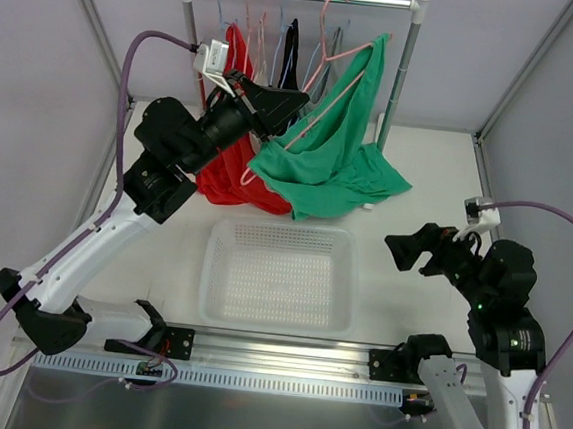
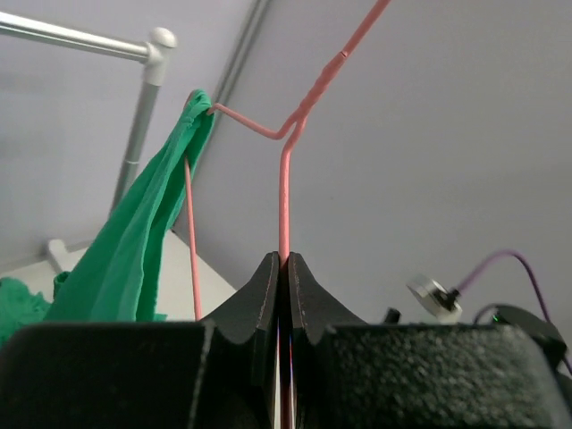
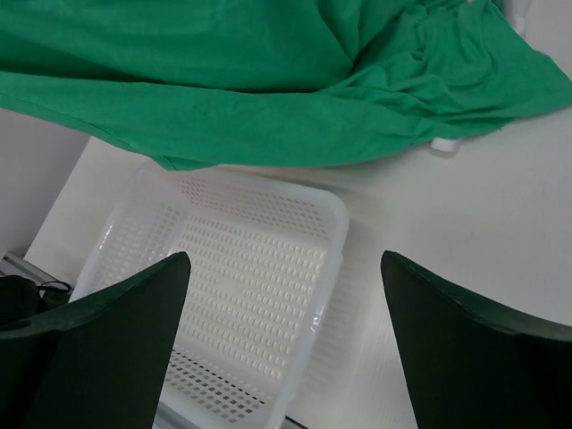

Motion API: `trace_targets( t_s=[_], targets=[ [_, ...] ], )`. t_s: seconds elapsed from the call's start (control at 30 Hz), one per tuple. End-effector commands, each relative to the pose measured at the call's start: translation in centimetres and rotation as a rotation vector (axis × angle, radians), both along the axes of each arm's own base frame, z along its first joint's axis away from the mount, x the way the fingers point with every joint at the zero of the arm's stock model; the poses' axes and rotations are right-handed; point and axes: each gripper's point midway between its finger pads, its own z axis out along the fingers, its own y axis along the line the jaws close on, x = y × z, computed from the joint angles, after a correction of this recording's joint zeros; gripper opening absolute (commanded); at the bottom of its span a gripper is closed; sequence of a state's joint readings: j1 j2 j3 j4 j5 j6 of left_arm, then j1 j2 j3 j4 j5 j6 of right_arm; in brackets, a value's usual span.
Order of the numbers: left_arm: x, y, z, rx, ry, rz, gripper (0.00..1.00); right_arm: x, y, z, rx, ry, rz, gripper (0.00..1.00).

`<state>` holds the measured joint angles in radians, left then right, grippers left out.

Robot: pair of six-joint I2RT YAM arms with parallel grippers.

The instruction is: Remove the tank top from the hanger

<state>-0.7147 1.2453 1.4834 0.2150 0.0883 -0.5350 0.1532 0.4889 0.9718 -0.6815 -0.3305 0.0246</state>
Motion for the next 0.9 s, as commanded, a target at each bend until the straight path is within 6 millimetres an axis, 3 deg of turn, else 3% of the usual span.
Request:
trace_targets(
  t_s=[0.0,0.03,0.1,0.13,0.2,0.23,0.3,0.33,0.4,0.43,0.53,0.6,0.7,0.77,0.87],
  targets=[
    [-4.1,-1.3,2.1,0.023,-0.097,-0.192,0.00,1.5,2.8,6.5,0.050,-0.210,0.167,0.93],
    [-4.5,-1.5,2.1,0.039,-0.089,-0.218,0.00,2.0,3.1,7.8,0.046,-0.262,0.183,0.93],
    [-5.2,-2.8,1.4,0.075,-0.083,-0.304,0.00,3.9,3.2,8.4,0.003,-0.283,0.193,0.89],
    [-5.5,-3.0,1.9,0.078,-0.096,-0.328,0.00,4.5,3.0,10.1,-0.007,-0.330,0.181,0.88],
    [-5.4,-4.3,1.0,0.104,-0.076,-0.387,0.00,7.2,2.3,10.5,-0.052,-0.330,0.119,0.87],
    [-5.6,-4.5,1.9,0.099,-0.095,-0.405,0.00,7.9,1.8,11.7,-0.066,-0.352,0.088,0.85],
    [-5.2,-5.9,1.1,0.119,-0.063,-0.458,0.00,10.7,-0.1,11.5,-0.109,-0.322,-0.047,0.81],
    [-5.3,-6.1,2.0,0.112,-0.079,-0.475,0.00,11.2,-0.7,12.1,-0.120,-0.335,-0.085,0.80],
    [-4.8,-7.4,1.4,0.118,-0.052,-0.525,0.00,12.8,-2.1,11.6,-0.172,-0.320,-0.158,0.78],
    [-5.0,-7.5,2.6,0.105,-0.075,-0.536,0.00,13.2,-2.5,11.6,-0.186,-0.318,-0.183,0.76],
    [-3.5,-9.6,2.1,0.105,-0.045,-0.586,0.00,14.4,-5.0,11.1,-0.221,-0.306,-0.314,0.66],
    [-3.7,-10.0,3.6,0.082,-0.056,-0.619,0.00,14.9,-6.2,11.1,-0.227,-0.306,-0.370,0.63],
    [-2.7,-11.5,2.6,0.081,-0.013,-0.662,0.00,15.5,-8.2,10.5,-0.240,-0.286,-0.432,0.56],
    [-2.3,-11.9,2.6,0.076,-0.006,-0.667,0.00,16.0,-9.1,10.2,-0.228,-0.275,-0.445,0.49],
    [-2.0,-12.1,2.5,0.075,-0.004,-0.666,0.00,16.6,-9.3,9.9,-0.200,-0.270,-0.416,0.47]
  ],
)
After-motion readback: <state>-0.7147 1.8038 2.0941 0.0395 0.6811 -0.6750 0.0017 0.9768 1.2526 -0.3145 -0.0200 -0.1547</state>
